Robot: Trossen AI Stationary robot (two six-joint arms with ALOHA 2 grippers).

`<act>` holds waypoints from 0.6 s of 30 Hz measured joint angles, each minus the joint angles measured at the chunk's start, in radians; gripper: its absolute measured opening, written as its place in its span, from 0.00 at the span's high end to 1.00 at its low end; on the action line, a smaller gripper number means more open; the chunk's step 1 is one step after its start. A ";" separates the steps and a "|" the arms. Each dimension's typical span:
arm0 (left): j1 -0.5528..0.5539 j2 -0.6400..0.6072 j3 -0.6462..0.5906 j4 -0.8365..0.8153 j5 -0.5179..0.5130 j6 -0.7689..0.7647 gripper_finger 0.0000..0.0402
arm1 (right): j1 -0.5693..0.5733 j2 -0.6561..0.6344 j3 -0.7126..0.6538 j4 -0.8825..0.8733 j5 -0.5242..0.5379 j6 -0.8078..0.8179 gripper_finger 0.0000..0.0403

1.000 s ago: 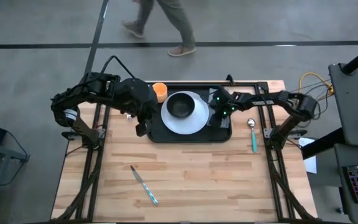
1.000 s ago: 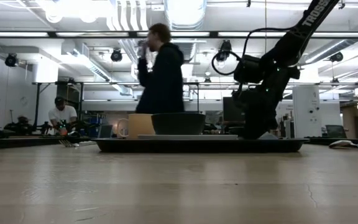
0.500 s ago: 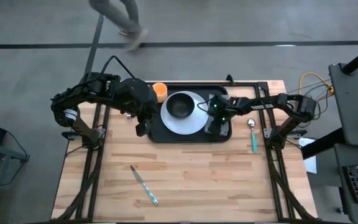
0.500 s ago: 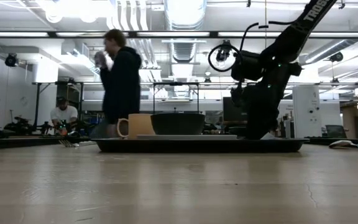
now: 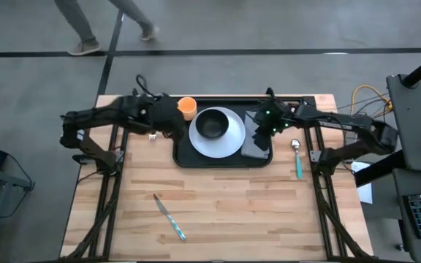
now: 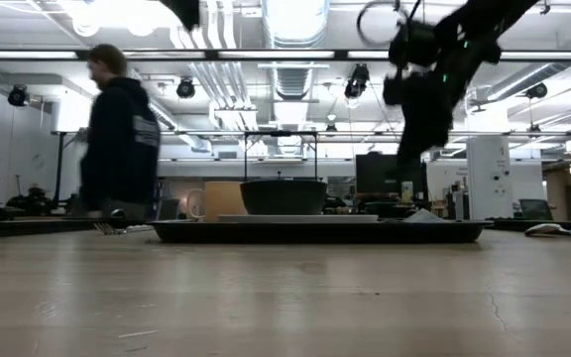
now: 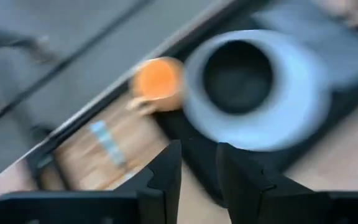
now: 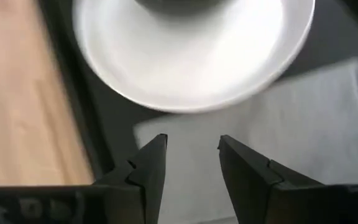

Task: Set up tray
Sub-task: Put the blue fork on top of the gray napkin on the black tray

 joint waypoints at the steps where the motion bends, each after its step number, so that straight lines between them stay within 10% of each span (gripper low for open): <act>1: 0.011 -0.021 -0.076 0.000 -0.048 -0.069 0.81 | 0.008 -0.019 0.013 -0.004 -0.001 0.007 0.66; 6: 0.109 -0.139 -0.460 0.015 -0.080 -0.452 0.83 | 0.020 -0.086 0.095 -0.054 -0.003 0.022 0.64; 18: 0.343 -0.343 -1.075 0.619 0.033 -0.286 0.57 | 0.053 -0.098 0.300 -0.233 -0.010 -0.032 0.54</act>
